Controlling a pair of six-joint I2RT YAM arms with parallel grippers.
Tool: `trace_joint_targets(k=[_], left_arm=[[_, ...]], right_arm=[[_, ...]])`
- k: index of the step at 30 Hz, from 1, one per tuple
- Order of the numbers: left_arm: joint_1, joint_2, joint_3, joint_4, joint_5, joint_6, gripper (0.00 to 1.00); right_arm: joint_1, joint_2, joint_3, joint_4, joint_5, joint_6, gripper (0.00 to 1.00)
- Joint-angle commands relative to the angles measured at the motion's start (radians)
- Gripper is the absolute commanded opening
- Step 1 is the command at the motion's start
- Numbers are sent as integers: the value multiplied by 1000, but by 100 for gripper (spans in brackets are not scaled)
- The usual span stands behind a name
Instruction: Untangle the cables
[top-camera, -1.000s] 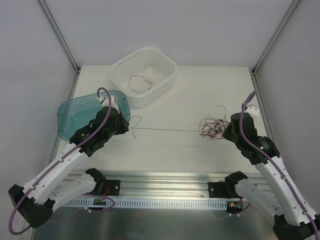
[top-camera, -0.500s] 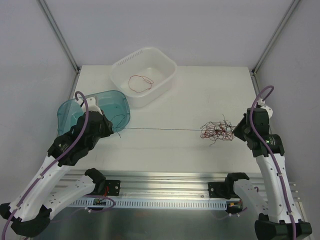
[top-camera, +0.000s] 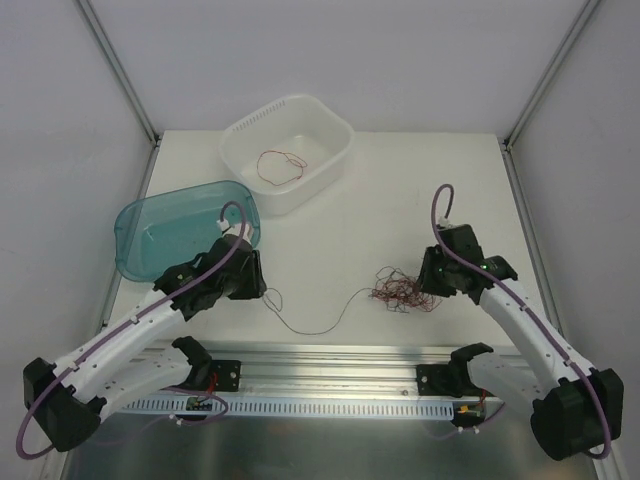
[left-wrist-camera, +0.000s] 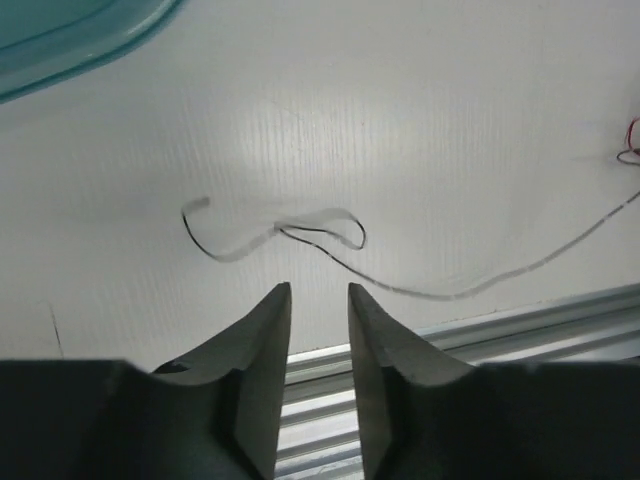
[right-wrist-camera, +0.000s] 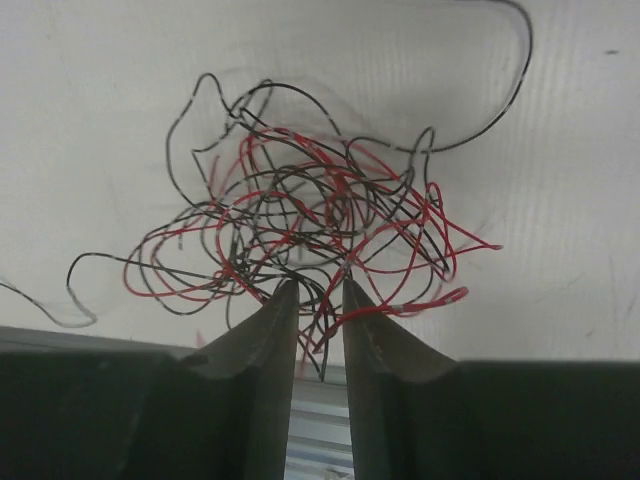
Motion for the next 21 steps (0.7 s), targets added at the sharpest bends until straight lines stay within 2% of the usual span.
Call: trace_joint_targets(k=[1,2,3,4,5,7,9,14,15,19,21], left_arm=[[-63,55,-3,114,43,3,36],[-79,84,6,118,26,10,41],[-118,98,14,124,21,22,52],[-136,111,20,141,15,28,59],[-153,135,38,152,14,34,65],[-201,164,61,186,27,54,76],[-233,216,97,253,65,88,78],[-307,405,193,399,162,213,78],[-314,437,215,422,234,267,77],[-362,578,313,449,358,370,77],[-395,652,361,456,382,411,75]], right_arm=[[101,35,-15,76,8,-11,29],[114,47,-17,77,27,-11,46],[124,45,-14,76,28,-10,55],[144,44,-8,68,28,-10,66],[152,32,6,59,72,-11,70],[176,13,26,26,100,-13,75],[189,-23,54,2,129,-10,77],[224,-119,63,-18,106,16,80],[227,-145,57,-16,97,21,81],[242,-178,36,-27,80,41,89],[249,-188,20,-28,87,64,89]])
